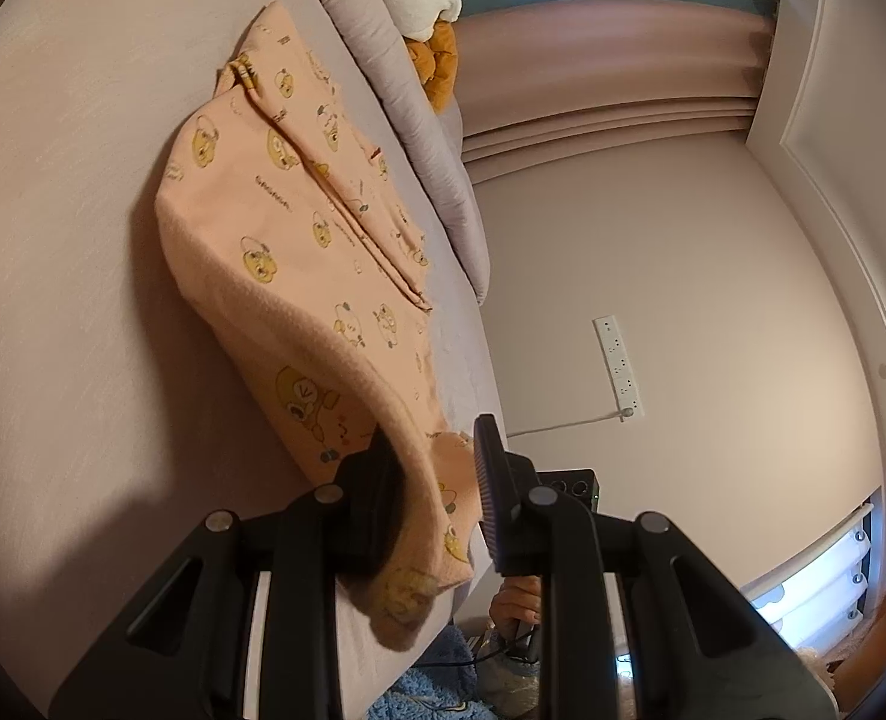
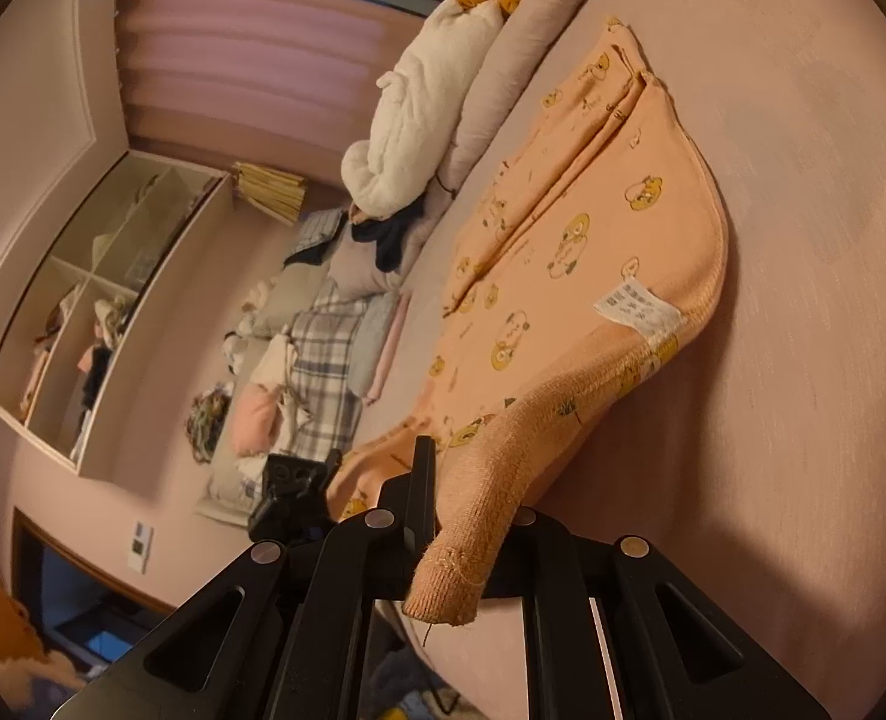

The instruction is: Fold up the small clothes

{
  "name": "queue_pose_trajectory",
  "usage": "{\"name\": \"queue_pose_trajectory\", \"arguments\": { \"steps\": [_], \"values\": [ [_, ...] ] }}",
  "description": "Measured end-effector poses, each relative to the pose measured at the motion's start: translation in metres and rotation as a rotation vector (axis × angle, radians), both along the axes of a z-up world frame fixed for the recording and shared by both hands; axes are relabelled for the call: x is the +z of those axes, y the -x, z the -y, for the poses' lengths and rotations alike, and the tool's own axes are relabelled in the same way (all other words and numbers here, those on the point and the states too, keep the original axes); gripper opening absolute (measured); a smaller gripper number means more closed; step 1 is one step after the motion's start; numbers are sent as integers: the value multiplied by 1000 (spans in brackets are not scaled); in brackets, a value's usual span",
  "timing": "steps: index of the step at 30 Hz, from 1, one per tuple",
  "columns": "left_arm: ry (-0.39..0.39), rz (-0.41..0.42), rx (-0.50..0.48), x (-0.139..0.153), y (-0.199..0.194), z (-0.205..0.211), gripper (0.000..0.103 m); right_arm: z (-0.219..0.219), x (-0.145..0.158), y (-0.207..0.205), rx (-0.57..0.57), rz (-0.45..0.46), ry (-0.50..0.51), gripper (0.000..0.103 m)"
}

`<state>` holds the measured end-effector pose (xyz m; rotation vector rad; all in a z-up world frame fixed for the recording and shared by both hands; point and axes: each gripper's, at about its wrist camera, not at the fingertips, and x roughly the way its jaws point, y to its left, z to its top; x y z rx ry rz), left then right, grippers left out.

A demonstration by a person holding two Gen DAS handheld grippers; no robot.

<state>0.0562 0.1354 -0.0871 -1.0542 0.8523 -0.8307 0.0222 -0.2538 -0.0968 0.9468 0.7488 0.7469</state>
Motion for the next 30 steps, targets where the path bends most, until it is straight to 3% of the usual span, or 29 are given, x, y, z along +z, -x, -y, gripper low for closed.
{"name": "queue_pose_trajectory", "arguments": {
  "steps": [15,30],
  "values": [
    [3,32,2,12,-26,2,23,5,12,-16,-18,46,-3,11],
    [0,85,14,31,-80,10,23,18,30,-52,-70,98,18,11]
  ]
}}
